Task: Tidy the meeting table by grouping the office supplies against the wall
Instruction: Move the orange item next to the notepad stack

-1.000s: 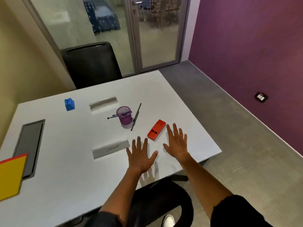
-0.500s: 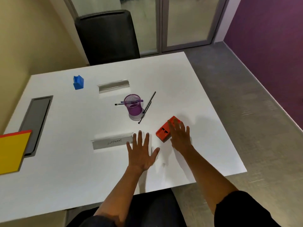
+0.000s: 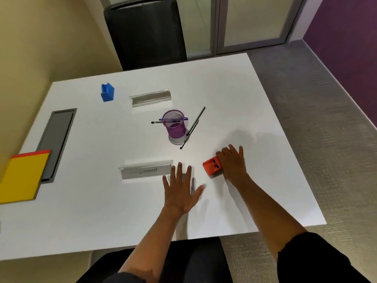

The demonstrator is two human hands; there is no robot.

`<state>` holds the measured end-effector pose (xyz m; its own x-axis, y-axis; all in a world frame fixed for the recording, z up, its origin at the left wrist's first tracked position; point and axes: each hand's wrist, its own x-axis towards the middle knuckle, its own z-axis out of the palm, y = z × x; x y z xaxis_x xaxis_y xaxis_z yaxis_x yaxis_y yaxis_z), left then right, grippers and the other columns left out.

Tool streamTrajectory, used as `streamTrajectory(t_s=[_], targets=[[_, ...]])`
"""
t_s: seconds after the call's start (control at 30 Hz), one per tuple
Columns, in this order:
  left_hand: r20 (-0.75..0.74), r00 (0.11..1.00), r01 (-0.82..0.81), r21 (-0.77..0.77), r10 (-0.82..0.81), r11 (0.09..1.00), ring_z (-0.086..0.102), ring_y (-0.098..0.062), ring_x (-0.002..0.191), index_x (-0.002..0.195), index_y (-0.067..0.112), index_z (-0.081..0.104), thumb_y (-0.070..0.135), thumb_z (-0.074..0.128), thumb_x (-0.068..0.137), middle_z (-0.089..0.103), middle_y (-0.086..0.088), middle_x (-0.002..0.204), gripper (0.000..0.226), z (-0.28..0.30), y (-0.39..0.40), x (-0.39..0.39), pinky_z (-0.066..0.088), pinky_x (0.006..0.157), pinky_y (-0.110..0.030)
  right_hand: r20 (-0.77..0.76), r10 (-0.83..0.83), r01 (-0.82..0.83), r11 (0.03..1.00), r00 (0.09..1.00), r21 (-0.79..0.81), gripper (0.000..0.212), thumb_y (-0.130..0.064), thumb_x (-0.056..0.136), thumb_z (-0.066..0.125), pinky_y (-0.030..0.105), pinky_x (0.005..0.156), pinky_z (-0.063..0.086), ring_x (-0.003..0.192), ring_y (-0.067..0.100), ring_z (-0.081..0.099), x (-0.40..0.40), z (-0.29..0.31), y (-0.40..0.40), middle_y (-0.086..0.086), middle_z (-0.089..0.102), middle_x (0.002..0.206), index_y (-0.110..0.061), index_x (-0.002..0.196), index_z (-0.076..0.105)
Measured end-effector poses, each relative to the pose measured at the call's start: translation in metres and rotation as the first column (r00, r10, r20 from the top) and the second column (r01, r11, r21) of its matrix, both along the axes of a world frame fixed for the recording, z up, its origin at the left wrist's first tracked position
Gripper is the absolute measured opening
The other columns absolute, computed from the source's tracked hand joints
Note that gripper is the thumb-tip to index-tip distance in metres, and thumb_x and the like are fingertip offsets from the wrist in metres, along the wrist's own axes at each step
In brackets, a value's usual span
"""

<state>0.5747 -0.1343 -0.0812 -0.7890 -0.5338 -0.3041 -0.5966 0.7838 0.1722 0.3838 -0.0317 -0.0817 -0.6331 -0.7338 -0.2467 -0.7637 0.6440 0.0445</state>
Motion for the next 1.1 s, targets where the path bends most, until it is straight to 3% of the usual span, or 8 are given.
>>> streamTrajectory(t_s=[0.13, 0.27, 0.5, 0.67, 1.1], targets=[[0.003, 1.0, -0.002, 0.004, 0.002, 1.0, -0.018, -0.026, 0.148, 0.152, 0.032, -0.007, 0.077, 0.01, 0.084, -0.016, -0.002, 0.162, 0.083, 0.005, -0.004, 0.008, 0.0, 0.119, -0.057, 0.004, -0.038, 0.038, 0.999, 0.999, 0.004, 0.049, -0.022, 0.087, 0.065, 0.05, 0.117, 0.02, 0.134, 0.025, 0.04, 0.014, 0.004, 0.017, 0.003, 0.047, 0.136, -0.021, 0.13, 0.044], [0.006, 1.0, -0.002, 0.001, 0.002, 1.0, -0.018, -0.026, 0.148, 0.151, 0.033, -0.009, 0.078, 0.011, 0.084, -0.018, -0.001, 0.161, 0.084, 0.019, -0.01, 0.024, -0.003, 0.118, -0.056, 0.027, -0.039, 0.04, 0.999, 0.999, -0.014, 0.05, -0.025, 0.086, 0.064, 0.045, 0.115, 0.023, 0.127, 0.024, 0.045, 0.028, 0.02, 0.022, 0.002, 0.046, 0.134, -0.022, 0.131, 0.043], [-0.065, 0.997, -0.053, -0.048, 0.05, 0.997, -0.016, -0.027, 0.149, 0.152, 0.031, -0.008, 0.075, 0.017, 0.087, -0.016, -0.003, 0.161, 0.082, 0.068, -0.034, 0.06, -0.002, 0.118, -0.056, -0.021, -0.012, 0.009, 0.99, 1.0, -0.141, 0.051, -0.013, 0.085, 0.059, 0.038, 0.104, 0.032, 0.117, 0.025, 0.049, 0.061, 0.062, -0.003, 0.002, 0.048, 0.13, -0.025, 0.132, 0.043], [-0.127, 0.986, -0.113, -0.056, 0.105, 0.992, -0.015, -0.027, 0.149, 0.153, 0.03, -0.004, 0.073, 0.021, 0.088, -0.013, -0.004, 0.162, 0.081, 0.101, -0.061, 0.102, -0.001, 0.119, -0.056, -0.026, 0.023, -0.028, 0.979, 0.999, -0.2, 0.045, -0.014, 0.086, 0.059, 0.034, 0.093, 0.042, 0.107, 0.027, 0.055, 0.101, 0.097, -0.043, 0.006, 0.054, 0.124, -0.021, 0.13, 0.048], [-0.198, 0.959, -0.212, -0.029, 0.202, 0.977, -0.017, -0.029, 0.148, 0.153, 0.029, -0.005, 0.072, 0.021, 0.089, -0.014, -0.006, 0.162, 0.082, 0.15, -0.195, 0.294, -0.004, 0.119, -0.058, 0.004, 0.012, -0.009, 0.938, 1.0, -0.347, 0.036, -0.016, 0.089, 0.057, 0.041, 0.083, 0.05, 0.106, 0.032, 0.054, 0.284, 0.156, -0.183, 0.012, 0.055, 0.118, -0.015, 0.124, 0.051]])
